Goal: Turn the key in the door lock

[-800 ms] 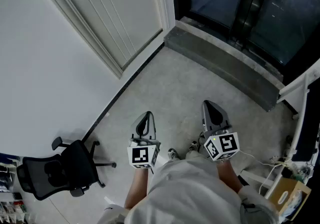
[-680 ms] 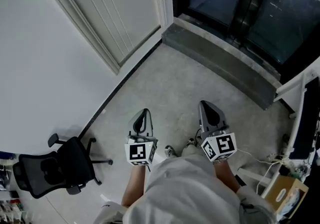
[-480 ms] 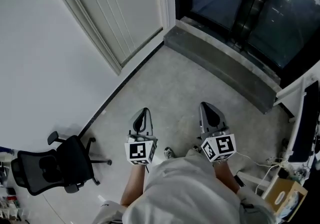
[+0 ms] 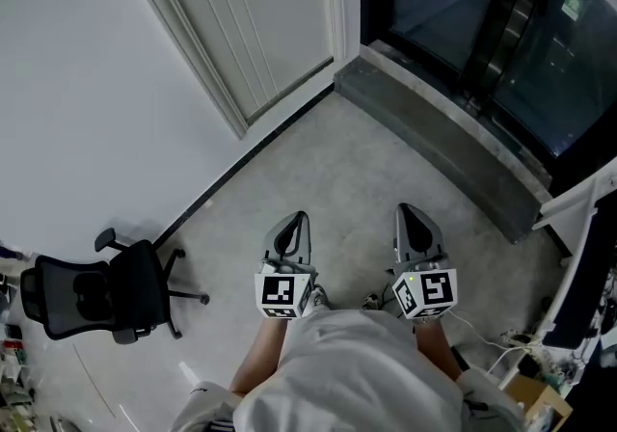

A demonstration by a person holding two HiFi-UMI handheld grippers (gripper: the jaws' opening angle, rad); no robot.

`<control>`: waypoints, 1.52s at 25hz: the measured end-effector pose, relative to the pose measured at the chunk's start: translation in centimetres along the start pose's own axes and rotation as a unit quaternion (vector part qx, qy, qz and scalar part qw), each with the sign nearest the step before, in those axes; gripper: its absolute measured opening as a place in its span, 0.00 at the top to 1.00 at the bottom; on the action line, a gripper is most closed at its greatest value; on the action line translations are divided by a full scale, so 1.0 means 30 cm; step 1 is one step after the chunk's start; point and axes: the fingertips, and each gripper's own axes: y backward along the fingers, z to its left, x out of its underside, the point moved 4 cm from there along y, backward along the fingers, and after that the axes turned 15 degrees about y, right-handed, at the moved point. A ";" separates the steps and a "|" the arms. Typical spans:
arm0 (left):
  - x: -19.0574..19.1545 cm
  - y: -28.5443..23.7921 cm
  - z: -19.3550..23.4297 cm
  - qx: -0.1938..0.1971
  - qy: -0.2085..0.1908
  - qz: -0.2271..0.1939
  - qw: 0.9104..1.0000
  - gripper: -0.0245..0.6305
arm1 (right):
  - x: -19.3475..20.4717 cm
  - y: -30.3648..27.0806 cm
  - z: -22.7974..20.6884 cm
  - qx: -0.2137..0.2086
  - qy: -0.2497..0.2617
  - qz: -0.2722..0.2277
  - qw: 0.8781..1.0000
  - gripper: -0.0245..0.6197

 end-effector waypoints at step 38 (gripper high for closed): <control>-0.075 -0.500 0.137 -0.010 0.004 -0.044 0.999 0.95 | 0.077 -0.480 -0.226 0.000 0.001 0.030 1.000 0.97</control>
